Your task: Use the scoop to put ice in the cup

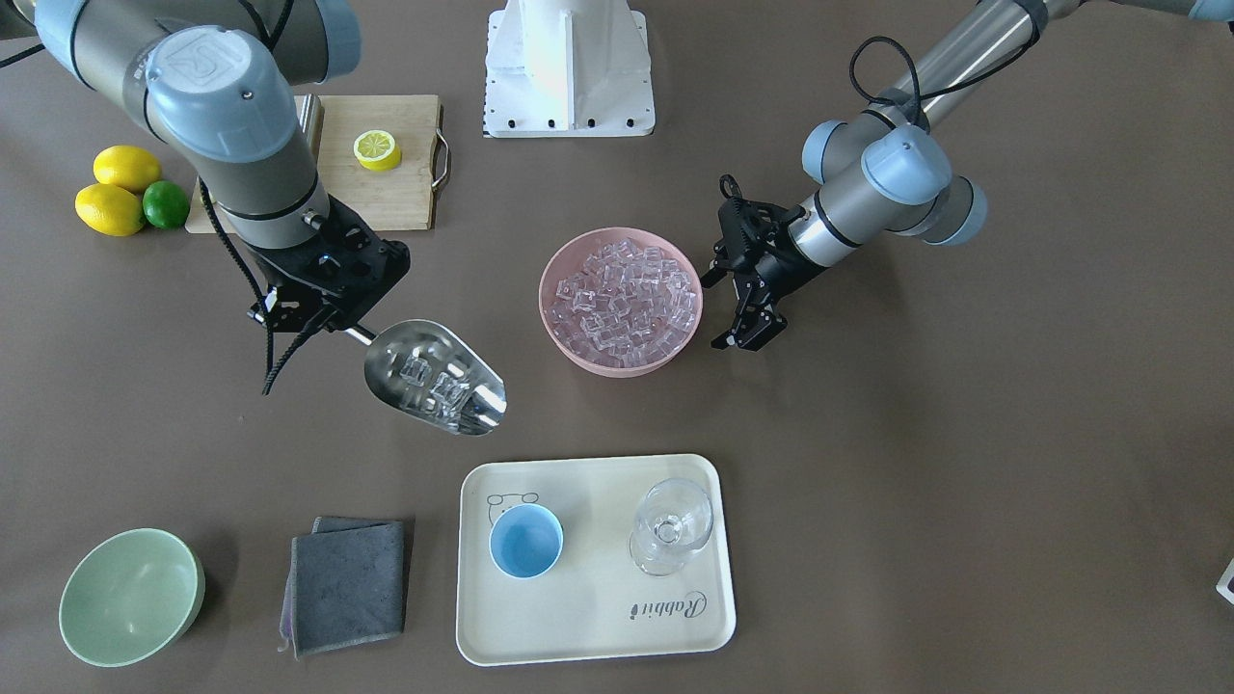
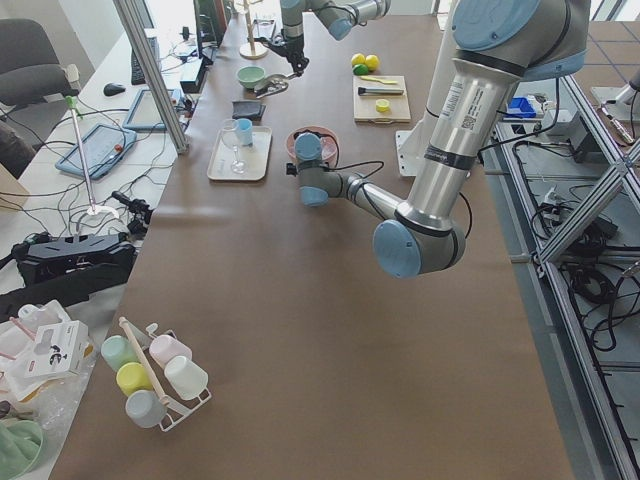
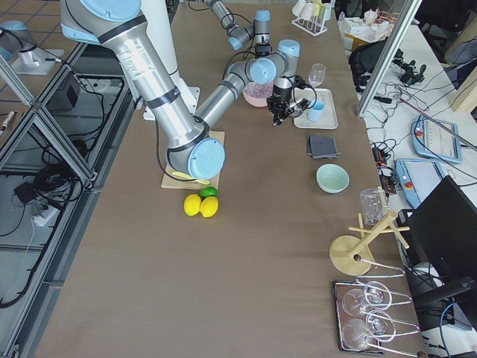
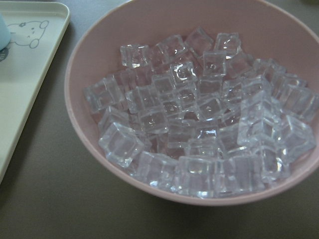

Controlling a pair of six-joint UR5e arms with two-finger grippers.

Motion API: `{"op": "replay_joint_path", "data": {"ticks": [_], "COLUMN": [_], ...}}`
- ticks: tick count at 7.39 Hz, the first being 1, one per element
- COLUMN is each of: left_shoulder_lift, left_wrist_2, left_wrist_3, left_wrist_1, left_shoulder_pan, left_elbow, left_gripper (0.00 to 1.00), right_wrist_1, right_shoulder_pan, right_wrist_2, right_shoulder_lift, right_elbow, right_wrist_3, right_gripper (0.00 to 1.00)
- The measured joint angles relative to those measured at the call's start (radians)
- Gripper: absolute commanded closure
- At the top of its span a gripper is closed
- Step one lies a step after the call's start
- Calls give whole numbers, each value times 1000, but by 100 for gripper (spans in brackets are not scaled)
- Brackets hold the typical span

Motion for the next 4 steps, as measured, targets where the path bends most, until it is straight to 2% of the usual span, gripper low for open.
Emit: {"op": "replay_joint_path", "data": {"ticks": [2,4], "left_shoulder_lift": [59,112], "left_wrist_2": [-24,-66], "left_wrist_3": [-38,-54], "left_wrist_1": [105,230], "left_shoulder_pan": [-16,-54], "left_elbow": [-125,-265], "left_gripper": [2,2], "right_wrist_1": [-74,-103], "right_shoulder_pan": [42,58], "right_wrist_2": [8,11], "right_shoulder_lift": [92,207], "right_elbow": [-107,-259], "right_wrist_3": [-3,-52], "right_gripper": [100,100]}}
